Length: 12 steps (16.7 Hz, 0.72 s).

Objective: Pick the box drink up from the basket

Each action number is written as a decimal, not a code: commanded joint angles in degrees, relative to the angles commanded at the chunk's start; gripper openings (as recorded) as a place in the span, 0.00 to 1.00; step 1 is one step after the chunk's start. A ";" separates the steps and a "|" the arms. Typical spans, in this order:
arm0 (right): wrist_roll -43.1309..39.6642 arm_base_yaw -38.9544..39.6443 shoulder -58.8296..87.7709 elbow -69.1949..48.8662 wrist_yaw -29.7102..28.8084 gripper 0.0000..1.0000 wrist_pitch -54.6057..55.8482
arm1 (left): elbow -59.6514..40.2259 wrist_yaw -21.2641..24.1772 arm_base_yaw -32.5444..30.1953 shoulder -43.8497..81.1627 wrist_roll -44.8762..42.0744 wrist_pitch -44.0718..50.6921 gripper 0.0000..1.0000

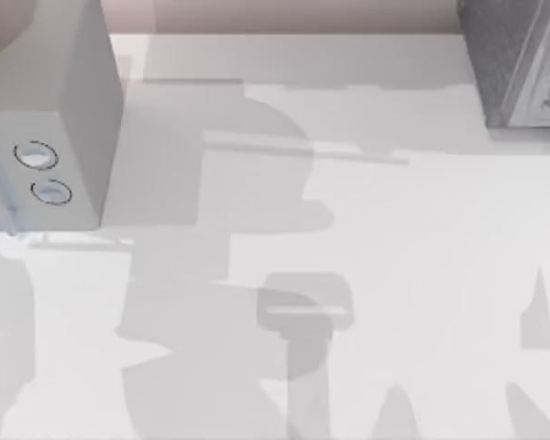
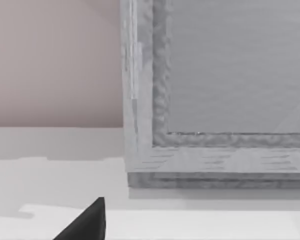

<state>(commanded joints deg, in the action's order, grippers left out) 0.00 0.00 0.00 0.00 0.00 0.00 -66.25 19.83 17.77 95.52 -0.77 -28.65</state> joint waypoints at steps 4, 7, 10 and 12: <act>0.00 0.00 0.00 0.00 0.00 1.00 0.00 | -1.17 -0.02 0.34 -0.80 0.01 1.06 0.00; 0.00 0.00 0.00 0.00 0.00 1.00 0.00 | -5.55 -0.16 0.25 -0.70 0.24 5.47 0.00; 0.00 0.00 0.00 0.00 0.00 1.00 0.00 | -14.02 -0.32 0.12 -0.35 0.13 12.19 0.00; 0.00 0.00 0.00 0.00 0.00 1.00 0.00 | -20.53 -0.37 -0.03 -0.06 -0.12 17.72 0.00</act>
<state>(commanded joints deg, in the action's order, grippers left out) 0.00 0.00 0.00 0.00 0.00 0.00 -86.78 19.45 17.74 95.46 -0.89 -10.93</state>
